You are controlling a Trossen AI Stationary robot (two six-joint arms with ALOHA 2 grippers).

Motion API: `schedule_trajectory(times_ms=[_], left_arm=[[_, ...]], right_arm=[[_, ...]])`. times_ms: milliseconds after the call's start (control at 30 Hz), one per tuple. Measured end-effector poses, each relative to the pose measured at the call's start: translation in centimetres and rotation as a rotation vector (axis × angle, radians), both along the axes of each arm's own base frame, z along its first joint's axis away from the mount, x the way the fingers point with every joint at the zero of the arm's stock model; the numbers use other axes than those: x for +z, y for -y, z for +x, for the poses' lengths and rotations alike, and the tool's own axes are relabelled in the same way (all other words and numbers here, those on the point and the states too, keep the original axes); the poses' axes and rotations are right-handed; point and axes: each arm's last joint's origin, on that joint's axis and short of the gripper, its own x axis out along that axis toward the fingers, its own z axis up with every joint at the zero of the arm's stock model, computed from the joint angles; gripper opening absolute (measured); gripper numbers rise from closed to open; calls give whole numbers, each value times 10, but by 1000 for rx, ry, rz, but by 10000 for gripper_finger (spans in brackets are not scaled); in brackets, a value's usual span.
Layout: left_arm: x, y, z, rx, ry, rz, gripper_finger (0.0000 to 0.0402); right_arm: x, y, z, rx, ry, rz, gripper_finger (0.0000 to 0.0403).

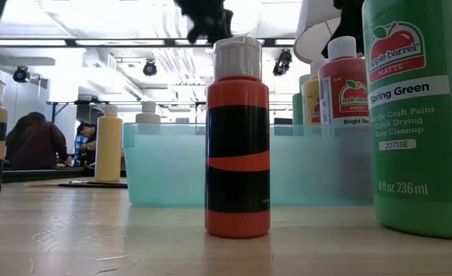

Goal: Pick & Place Paint Supplies
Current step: Put the silver paintbrush into the yellow cup

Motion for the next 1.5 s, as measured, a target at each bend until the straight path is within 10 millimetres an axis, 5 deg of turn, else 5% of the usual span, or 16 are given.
schedule_trajectory(times_ms=[233,400,733,1067,1500], left_arm=[[17,59,2,-235,12,192,5],[14,97,7,-241,-64,410,5],[-29,156,23,-391,-233,946,5],[-56,165,31,-318,-184,1481,5],[-59,165,31,-354,-167,1512,5]], right_arm=[[7,-2,-11,0,56,18,146],[14,-7,-16,95,132,93,141],[21,-14,-13,306,245,232,170],[13,-16,7,347,280,308,200],[11,-15,34,424,317,315,222]])
